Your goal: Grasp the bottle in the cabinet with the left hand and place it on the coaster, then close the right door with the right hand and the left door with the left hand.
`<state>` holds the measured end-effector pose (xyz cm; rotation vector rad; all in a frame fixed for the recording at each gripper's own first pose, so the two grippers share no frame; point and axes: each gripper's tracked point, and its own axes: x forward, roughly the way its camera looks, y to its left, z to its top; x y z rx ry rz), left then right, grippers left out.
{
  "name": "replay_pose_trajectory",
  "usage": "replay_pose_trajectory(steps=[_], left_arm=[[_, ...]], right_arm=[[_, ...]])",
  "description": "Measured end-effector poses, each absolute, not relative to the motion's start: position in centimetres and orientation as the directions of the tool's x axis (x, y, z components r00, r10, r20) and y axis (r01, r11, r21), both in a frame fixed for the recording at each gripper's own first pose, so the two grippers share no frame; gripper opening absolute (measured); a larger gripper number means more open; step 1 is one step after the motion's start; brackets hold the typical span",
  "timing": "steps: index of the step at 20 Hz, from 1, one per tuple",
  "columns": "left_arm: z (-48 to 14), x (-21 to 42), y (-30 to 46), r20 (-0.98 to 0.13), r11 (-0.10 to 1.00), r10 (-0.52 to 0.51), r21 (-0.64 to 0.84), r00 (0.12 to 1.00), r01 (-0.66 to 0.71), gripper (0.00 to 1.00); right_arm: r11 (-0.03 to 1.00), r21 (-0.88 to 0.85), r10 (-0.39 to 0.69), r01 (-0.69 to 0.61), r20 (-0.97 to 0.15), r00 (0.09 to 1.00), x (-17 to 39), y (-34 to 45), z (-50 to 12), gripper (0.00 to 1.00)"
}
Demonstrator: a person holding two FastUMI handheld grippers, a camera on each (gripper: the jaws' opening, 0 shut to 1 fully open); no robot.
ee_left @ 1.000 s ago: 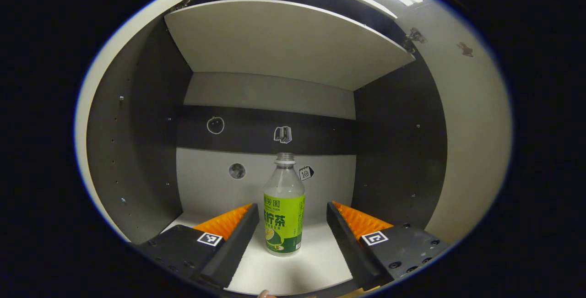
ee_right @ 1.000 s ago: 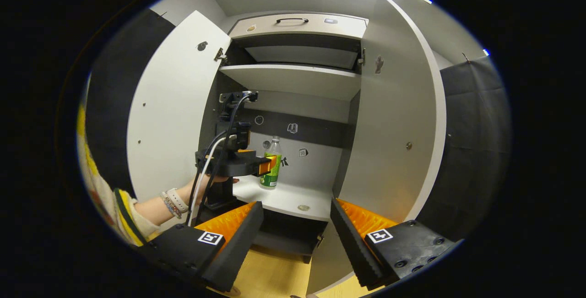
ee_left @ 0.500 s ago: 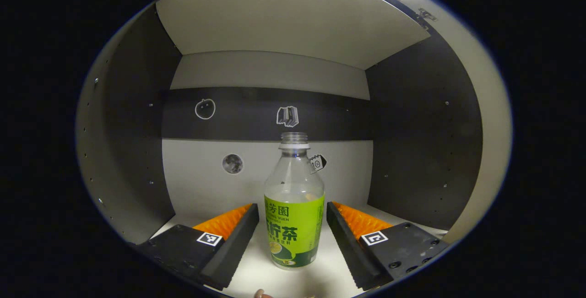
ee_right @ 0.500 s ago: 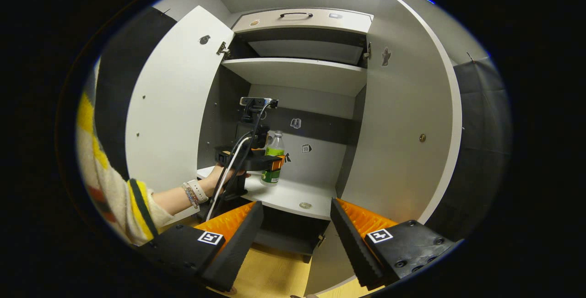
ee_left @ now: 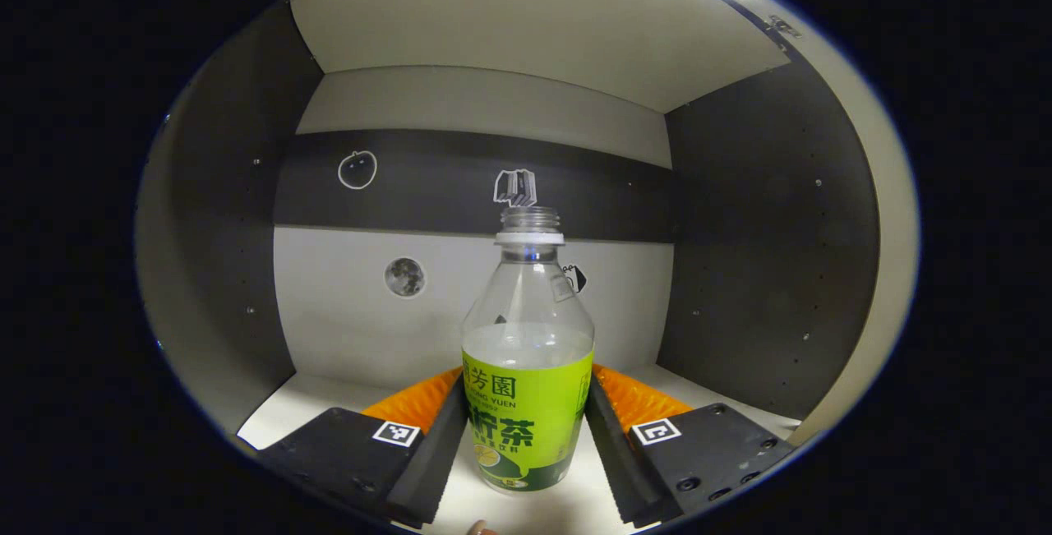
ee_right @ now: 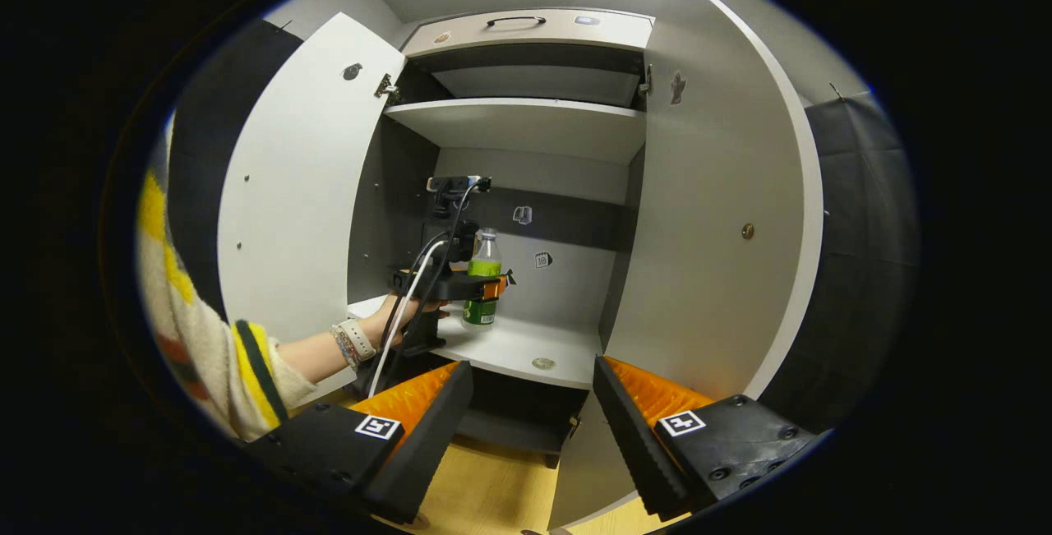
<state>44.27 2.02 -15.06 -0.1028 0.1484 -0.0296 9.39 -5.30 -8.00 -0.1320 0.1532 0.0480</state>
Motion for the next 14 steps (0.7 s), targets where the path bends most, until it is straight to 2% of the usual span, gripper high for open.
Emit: replay_pose_trajectory(steps=[2, 7, 10, 14], left_arm=[[-13.8, 42.5, 1.9, -0.112, 0.994, -0.029, -0.104, 0.993, 0.017, 0.78], [-11.5, 37.0, 0.6, -0.088, 0.985, -0.107, -0.143, 0.99, 0.094, 0.78], [-10.6, 32.9, 0.6, -0.073, 0.985, -0.121, -0.136, 0.99, 0.11, 0.78], [-10.7, 26.6, 0.0, -0.07, 0.981, -0.141, -0.142, 0.988, 0.13, 0.78]], right_arm=[[0.992, -0.115, 0.038, -0.054, -0.14, 0.989, 9.1, -5.2, -7.5, 0.98], [0.992, -0.105, 0.057, -0.071, -0.125, 0.99, 7.9, -3.5, -6.9, 0.98], [0.99, -0.112, 0.069, -0.084, -0.126, 0.99, 6.8, -2.4, -6.7, 0.98], [0.989, -0.138, 0.036, -0.053, -0.121, 0.992, 5.8, -2.3, -6.5, 0.98]])
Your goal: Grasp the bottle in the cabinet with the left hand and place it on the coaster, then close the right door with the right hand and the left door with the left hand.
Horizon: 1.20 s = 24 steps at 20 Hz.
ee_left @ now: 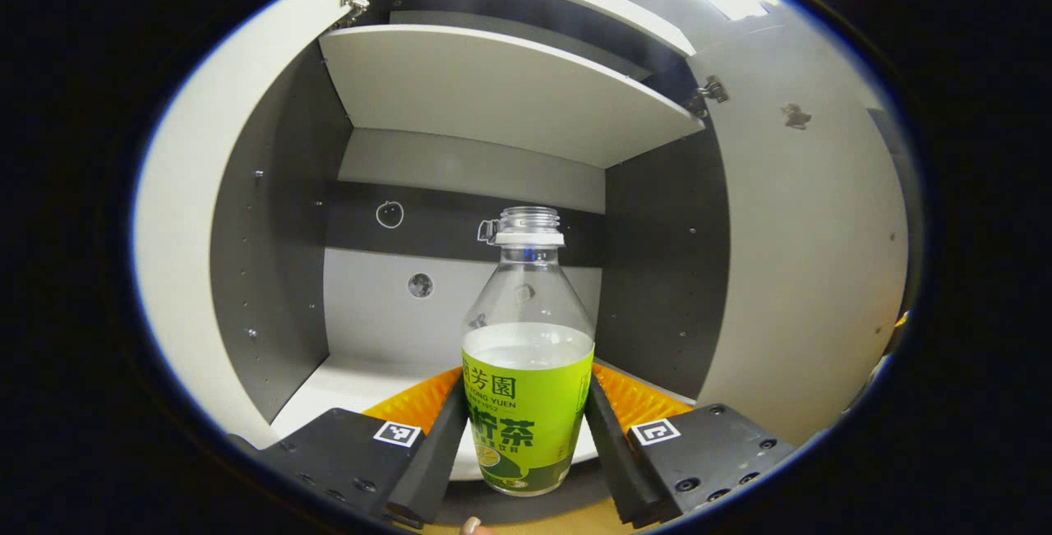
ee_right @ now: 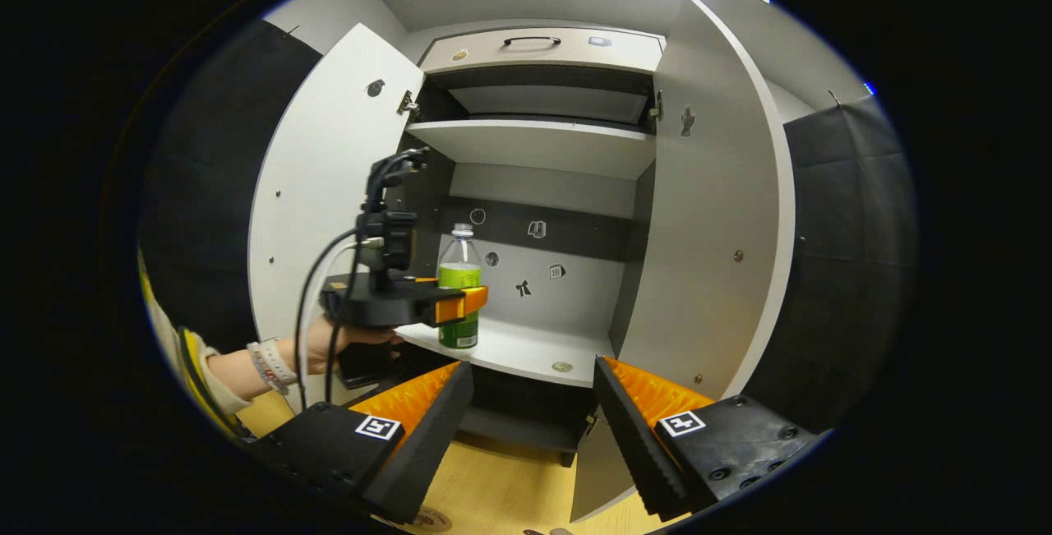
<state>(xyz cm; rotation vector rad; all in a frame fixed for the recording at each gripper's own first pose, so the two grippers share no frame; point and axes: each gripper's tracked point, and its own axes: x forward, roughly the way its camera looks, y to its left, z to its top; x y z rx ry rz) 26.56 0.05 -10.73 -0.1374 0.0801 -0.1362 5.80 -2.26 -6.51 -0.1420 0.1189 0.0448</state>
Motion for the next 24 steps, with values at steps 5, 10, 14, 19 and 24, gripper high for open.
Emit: replay_pose_trajectory(steps=[5, 10, 14, 19, 24], left_arm=[[-13.1, 19.0, -1.1, -0.072, 0.981, -0.171, -0.11, 0.983, 0.162, 0.78], [-17.5, 12.0, -4.6, -0.067, 0.965, -0.244, -0.119, 0.968, 0.235, 0.78], [-21.8, 7.2, -7.3, -0.06, 0.955, -0.28, -0.121, 0.958, 0.271, 0.78], [-28.0, 2.6, -11.2, -0.078, 0.942, -0.321, -0.133, 0.944, 0.309, 0.78], [-33.4, 0.3, -14.0, -0.109, 0.929, -0.358, -0.136, 0.927, 0.343, 0.78]], right_arm=[[0.985, -0.172, -0.019, -0.002, -0.119, 0.993, 4.4, -2.8, -6.7, 0.98], [0.977, -0.214, -0.011, -0.017, -0.131, 0.991, 3.5, -2.2, -8.4, 0.98], [0.991, -0.124, 0.021, -0.046, -0.196, 0.98, 3.0, -1.4, -11.7, 0.98], [0.996, -0.079, 0.014, -0.036, -0.26, 0.966, 2.2, -1.1, -16.1, 0.98], [0.991, -0.111, 0.04, -0.076, -0.293, 0.955, 2.2, -0.1, -18.7, 0.98]])
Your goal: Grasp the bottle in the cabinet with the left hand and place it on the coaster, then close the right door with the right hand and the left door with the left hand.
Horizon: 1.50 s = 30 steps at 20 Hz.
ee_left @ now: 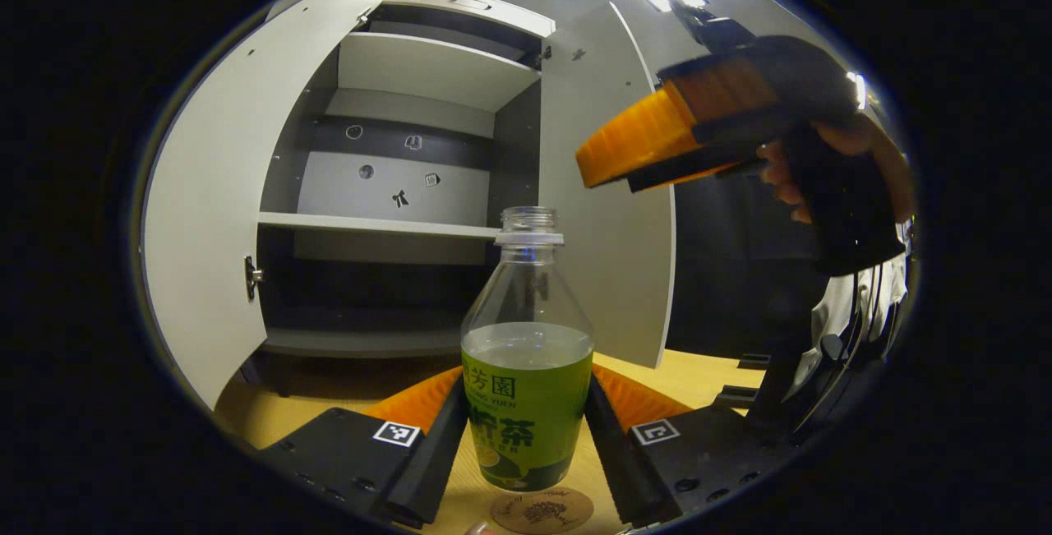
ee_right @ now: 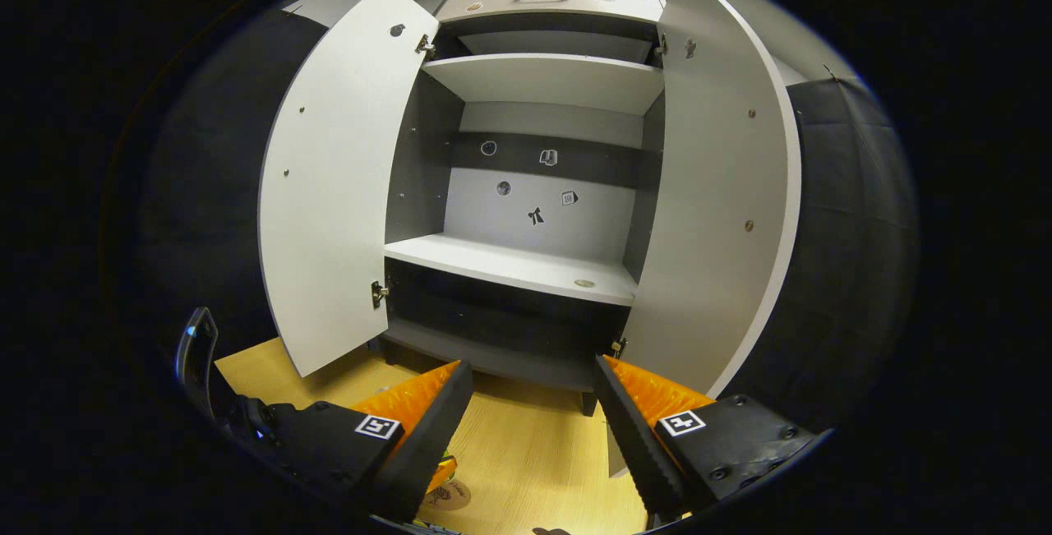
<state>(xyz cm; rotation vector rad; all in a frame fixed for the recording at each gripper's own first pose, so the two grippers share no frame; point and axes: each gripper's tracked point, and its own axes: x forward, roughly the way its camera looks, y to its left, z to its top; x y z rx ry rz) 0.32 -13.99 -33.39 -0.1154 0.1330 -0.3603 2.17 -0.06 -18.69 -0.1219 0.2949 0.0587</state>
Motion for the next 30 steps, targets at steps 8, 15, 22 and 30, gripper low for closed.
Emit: replay_pose_trajectory(steps=[8, 15, 22, 30], left_arm=[[-38.4, -1.9, -15.3, -0.142, 0.912, -0.387, -0.203, 0.911, 0.356, 0.78], [-41.0, -2.7, -15.9, -0.142, 0.905, -0.417, -0.161, 0.898, 0.395, 0.81], [-38.7, -2.8, -15.8, -0.13, 0.899, -0.43, -0.149, 0.893, 0.412, 0.95], [-29.3, -1.3, -17.3, -0.04, 0.894, -0.448, 0.0, 0.893, 0.448, 0.95]], right_arm=[[0.993, -0.085, 0.056, -0.083, -0.281, 0.958, 3.2, 1.0, -21.8, 0.98], [0.992, -0.074, 0.07, -0.098, -0.319, 0.945, 3.2, 1.6, -23.8, 0.98], [0.992, -0.083, 0.069, -0.099, -0.304, 0.95, 3.7, 1.6, -22.4, 0.98], [0.996, -0.068, 0.031, -0.049, -0.245, 0.969, 2.1, 0.0, -16.9, 0.98]])
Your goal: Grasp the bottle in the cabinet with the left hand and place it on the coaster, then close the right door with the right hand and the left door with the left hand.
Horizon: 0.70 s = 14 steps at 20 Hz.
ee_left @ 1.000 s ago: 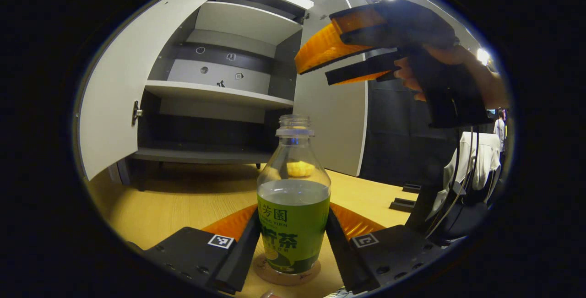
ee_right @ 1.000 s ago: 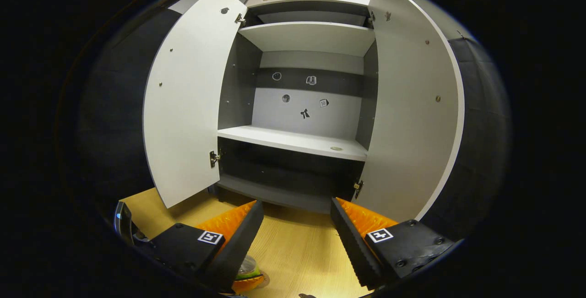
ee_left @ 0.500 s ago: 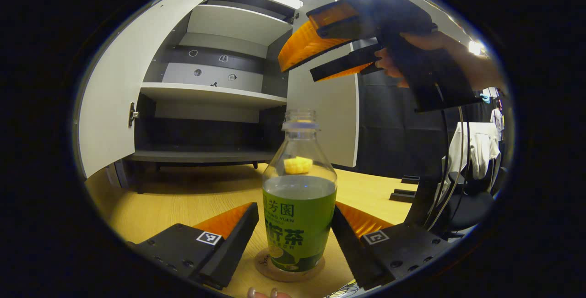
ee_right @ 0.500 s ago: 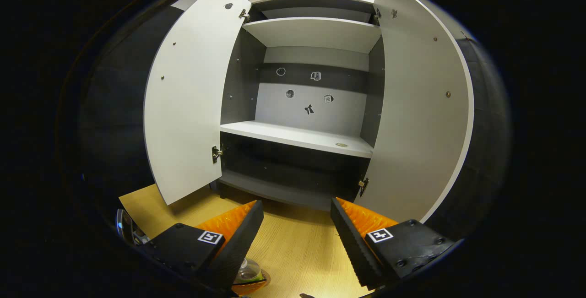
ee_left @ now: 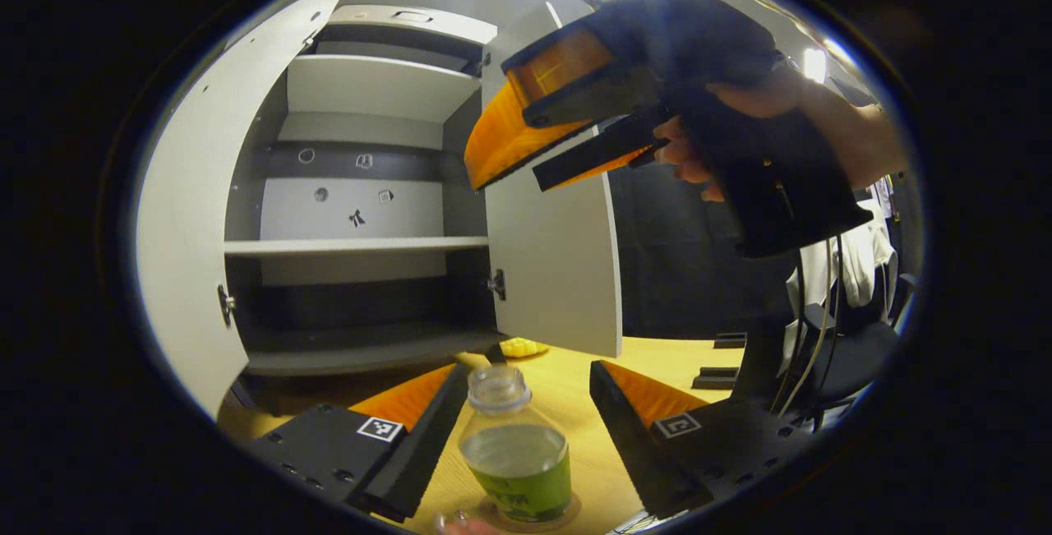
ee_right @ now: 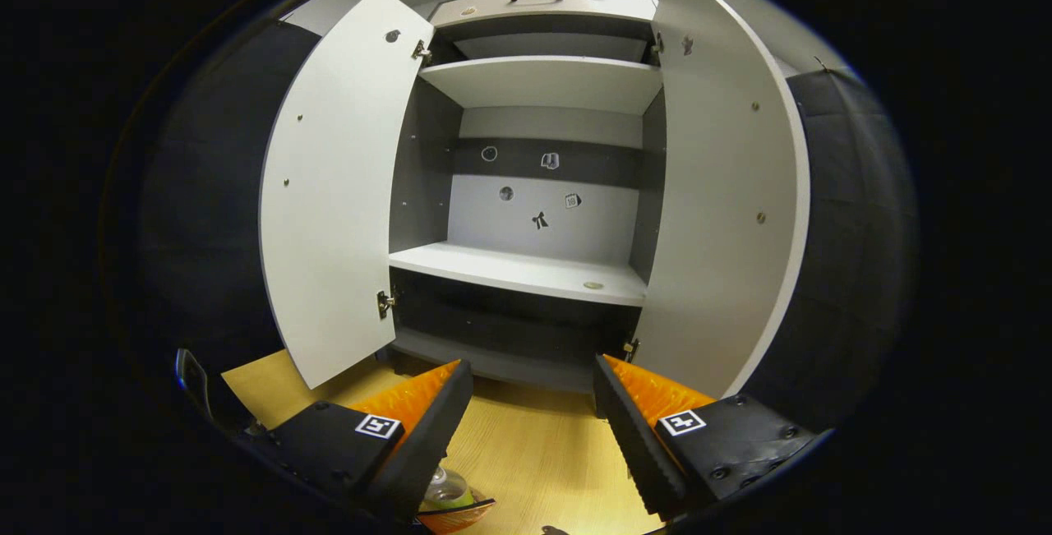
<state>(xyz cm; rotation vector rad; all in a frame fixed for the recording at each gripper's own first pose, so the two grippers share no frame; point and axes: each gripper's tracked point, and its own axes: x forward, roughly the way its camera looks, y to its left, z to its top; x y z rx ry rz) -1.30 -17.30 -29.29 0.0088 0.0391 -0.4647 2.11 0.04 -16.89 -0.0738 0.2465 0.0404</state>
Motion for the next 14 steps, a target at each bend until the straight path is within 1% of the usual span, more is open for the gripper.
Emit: replay_pose_trajectory(steps=[3, 6, 8, 11, 14], left_arm=[[-26.5, -0.5, -17.7, -0.035, 0.886, -0.464, 0.0, 0.885, 0.464, 0.95], [-22.8, -0.1, -17.2, -0.04, 0.883, -0.466, -0.08, 0.884, 0.462, 0.96], [-20.2, 0.2, -16.0, -0.054, 0.886, -0.454, -0.133, 0.89, 0.444, 0.96], [-16.8, 0.0, -12.2, -0.086, 0.921, -0.38, -0.124, 0.921, 0.369, 0.96], [-14.6, -0.3, -7.0, -0.134, 0.967, -0.252, -0.064, 0.959, 0.245, 0.97]], right_arm=[[0.997, -0.07, 0.011, -0.027, -0.21, 0.978, 1.2, -0.9, -14.0, 0.98], [0.995, -0.104, -0.024, 0.008, -0.152, 0.988, 0.6, -2.6, -10.2, 0.98], [0.993, -0.107, -0.069, 0.057, -0.114, 0.991, 0.0, -4.8, -8.0, 0.98], [0.981, -0.091, -0.176, 0.171, -0.048, 0.983, -1.1, -9.6, -5.4, 0.98], [0.957, -0.094, -0.279, 0.273, -0.055, 0.959, -1.9, -14.5, -5.8, 0.98]])
